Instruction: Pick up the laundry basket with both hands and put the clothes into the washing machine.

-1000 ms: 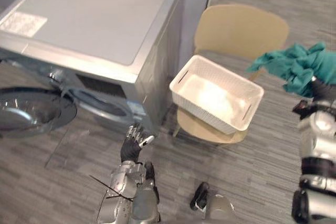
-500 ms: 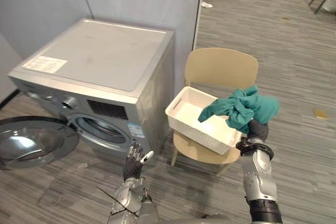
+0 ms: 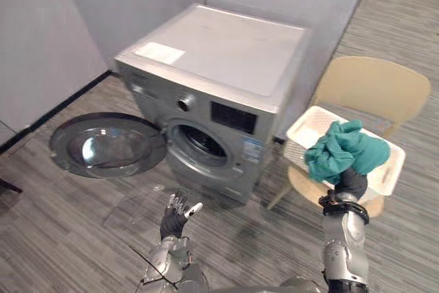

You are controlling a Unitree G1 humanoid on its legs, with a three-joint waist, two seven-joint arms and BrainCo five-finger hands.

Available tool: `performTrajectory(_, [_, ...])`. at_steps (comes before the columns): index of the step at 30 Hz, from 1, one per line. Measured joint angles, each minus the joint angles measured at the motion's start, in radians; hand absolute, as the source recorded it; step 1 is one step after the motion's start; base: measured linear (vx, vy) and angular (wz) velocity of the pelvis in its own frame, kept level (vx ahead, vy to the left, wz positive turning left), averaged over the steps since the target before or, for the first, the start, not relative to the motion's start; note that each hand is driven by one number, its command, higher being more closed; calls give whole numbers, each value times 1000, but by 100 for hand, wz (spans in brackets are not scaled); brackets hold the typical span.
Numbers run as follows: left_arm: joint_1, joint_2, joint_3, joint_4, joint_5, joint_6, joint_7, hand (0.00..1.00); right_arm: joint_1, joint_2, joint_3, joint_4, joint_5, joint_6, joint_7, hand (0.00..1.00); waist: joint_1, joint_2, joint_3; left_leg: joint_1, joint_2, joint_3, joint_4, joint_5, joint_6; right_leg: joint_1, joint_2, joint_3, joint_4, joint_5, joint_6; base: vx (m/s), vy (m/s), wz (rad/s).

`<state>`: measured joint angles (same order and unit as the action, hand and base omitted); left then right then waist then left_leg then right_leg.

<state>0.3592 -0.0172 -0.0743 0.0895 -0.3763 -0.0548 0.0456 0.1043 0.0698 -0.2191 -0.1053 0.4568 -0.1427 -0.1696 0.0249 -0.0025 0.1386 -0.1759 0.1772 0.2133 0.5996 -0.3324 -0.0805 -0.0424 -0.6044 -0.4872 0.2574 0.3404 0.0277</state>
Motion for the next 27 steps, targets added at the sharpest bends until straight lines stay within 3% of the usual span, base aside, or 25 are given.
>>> performTrajectory(1, [0, 1, 6, 0, 14, -2, 0, 0, 7, 0, 1, 0, -7, 0, -1, 100, -5, 19, 3, 23, -13, 22, -38, 0, 36, -53, 17, 62, 100, -67, -45, -102, 479, -31])
performTrajectory(2, [0, 1, 7, 0, 19, -4, 0, 0, 13, 0, 1, -1, -7, 0, -2, 100, -8, 26, 2, 37, -19, 33, -64, 9, 51, -75, 43, 88, 164, -126, -9, -89, 510, -33])
performTrajectory(3, [-1, 1, 6, -2, 26, -12, 0, 0, 26, 0, -1, -7, -8, 0, -2, 100, -12, 24, 2, 72, -37, 51, -124, 31, 81, -108, 102, 103, 283, -240, 25, -14, 325, -28])
performTrajectory(4, [-4, -1, 0, -2, 30, -15, 0, 0, 52, 0, -1, -43, -8, 0, -1, 100, -12, 15, -4, 109, -59, 70, -180, 53, 104, -123, 159, 97, 375, -359, 17, 49, 279, -26])
performTrajectory(5, [-5, -4, -3, -3, 35, -15, 0, 0, 64, 0, -1, -68, -8, 0, 1, 100, -12, 11, -6, 122, -68, 79, -202, 61, 111, -121, 192, 85, 402, -417, 16, 76, 204, -29])
performTrajectory(6, [-6, -12, -6, -3, 35, -15, 0, 0, 81, 0, 0, -113, -7, -3, 10, 100, -14, 2, -12, 144, -85, 102, -243, 76, 121, -120, 256, 69, 424, -496, 38, 75, 163, -37])
performTrajectory(8, [-10, -15, -9, -3, 34, -14, 0, 0, 92, 0, 2, -147, -7, -9, 34, 100, -17, -14, -25, 161, -111, 130, -300, 103, 118, -117, 346, 37, 382, -574, 33, 79, 124, -39])
performTrajectory(10, [-21, -21, -15, -3, 35, -9, 0, 0, 93, -1, 3, -147, -6, -8, 43, 100, -19, -22, -29, 173, -126, 148, -323, 110, 118, -97, 405, 38, 275, -606, 5, 119, 25, -26])
performTrajectory(12, [-30, -22, -38, -2, 34, -9, -2, 0, 102, -2, 3, -144, -6, -8, 42, 100, -27, -3, -31, 177, -115, 136, -319, 110, 118, -53, 471, 82, 159, -587, -39, 100, -36, -15])
performTrajectory(13, [-37, -21, -43, -2, 35, -9, -2, 0, 102, -1, 6, -144, -6, -8, 42, 100, -26, 2, -34, 177, -112, 131, -319, 111, 116, -39, 481, 87, 144, -574, -41, 105, -57, -16])
performTrajectory(16, [-35, -39, -44, -3, 34, -9, -5, 0, 111, 1, 30, -145, -4, -9, 41, 100, -34, 5, -38, 191, -101, 123, -261, 119, 104, 23, 487, 86, 102, -575, -45, 95, -66, 2])
performTrajectory(18, [-37, -41, -43, -10, 32, -9, -7, 0, 126, 1, 52, -148, 5, -9, 42, 100, -32, 9, -36, 145, -65, 138, -103, 118, 103, 63, 494, 88, 76, -575, -45, 81, -44, 0])
performTrajectory(20, [-21, -41, -45, -23, 32, -9, -16, 0, 157, 1, 79, -176, 7, -9, 43, 100, -18, 27, -31, 75, 1, 140, 96, 135, 78, 105, 518, 90, 57, -576, -47, 58, -20, -13])
performTrajectory(22, [-10, -38, -40, -24, 15, -10, -21, 0, 179, 4, 100, -197, 45, -10, 66, 100, -11, 31, -27, 23, 25, 96, 237, 182, 60, 144, 517, 101, 25, -576, -51, 74, 19, -17])
performTrajectory(25, [3, -39, -35, -22, 13, -10, -22, 0, 179, 4, 103, -175, 69, -10, 78, 100, -14, 25, -24, -19, 110, 58, 227, 146, 85, 135, 500, 107, 17, -567, -41, 53, 53, -17])
performTrajectory(27, [15, -40, -30, -20, 13, -11, -21, 0, 171, 3, 121, -140, 75, -9, 86, 100, -17, 24, -26, 28, 109, 57, 112, 140, 73, 103, 491, 125, 27, -560, -32, 71, 139, -31])
